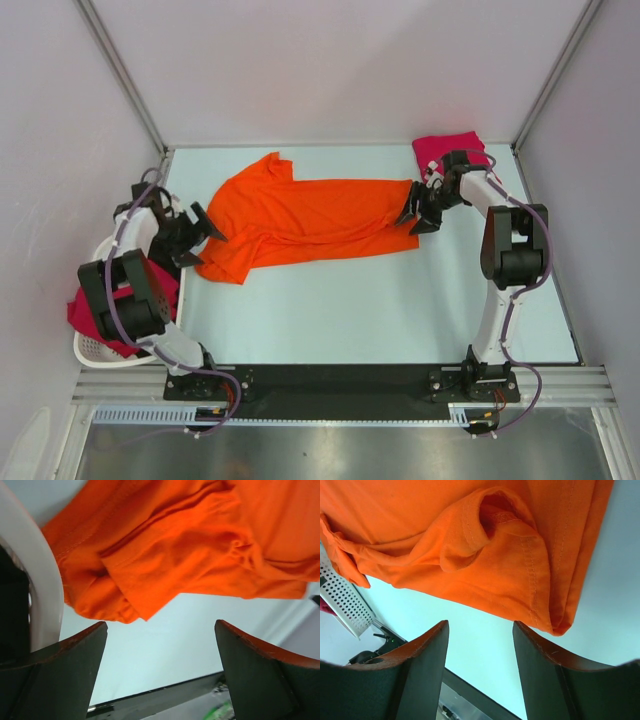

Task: Fold and stack the t-shirts
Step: Fold the flattened tshirt in 1/3 of the way

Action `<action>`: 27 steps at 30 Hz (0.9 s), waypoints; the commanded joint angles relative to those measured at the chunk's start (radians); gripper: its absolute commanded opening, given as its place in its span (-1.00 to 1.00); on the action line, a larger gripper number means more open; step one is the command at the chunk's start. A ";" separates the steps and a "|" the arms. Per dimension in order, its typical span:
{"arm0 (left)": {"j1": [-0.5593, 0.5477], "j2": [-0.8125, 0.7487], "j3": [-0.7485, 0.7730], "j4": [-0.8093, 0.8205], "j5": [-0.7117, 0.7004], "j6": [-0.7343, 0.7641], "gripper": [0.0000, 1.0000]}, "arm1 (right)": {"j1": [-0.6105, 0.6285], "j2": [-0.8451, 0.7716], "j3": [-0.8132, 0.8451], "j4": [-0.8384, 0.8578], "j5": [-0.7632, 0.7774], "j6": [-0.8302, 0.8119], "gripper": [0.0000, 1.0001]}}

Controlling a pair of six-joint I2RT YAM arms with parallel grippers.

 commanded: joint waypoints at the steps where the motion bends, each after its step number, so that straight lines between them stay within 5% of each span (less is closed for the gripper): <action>1: 0.071 0.028 -0.047 0.105 0.157 0.015 0.93 | -0.008 -0.061 0.005 -0.012 -0.023 -0.016 0.18; 7: 0.071 0.079 -0.024 0.062 0.081 0.026 0.87 | -0.014 -0.058 0.016 -0.019 -0.022 -0.017 0.18; 16: -0.047 0.146 0.178 -0.085 -0.220 0.080 0.82 | -0.022 -0.053 0.024 -0.023 -0.022 -0.017 0.18; 27: -0.168 0.269 0.220 -0.150 -0.278 0.052 0.81 | -0.026 -0.040 0.044 -0.031 -0.023 -0.020 0.18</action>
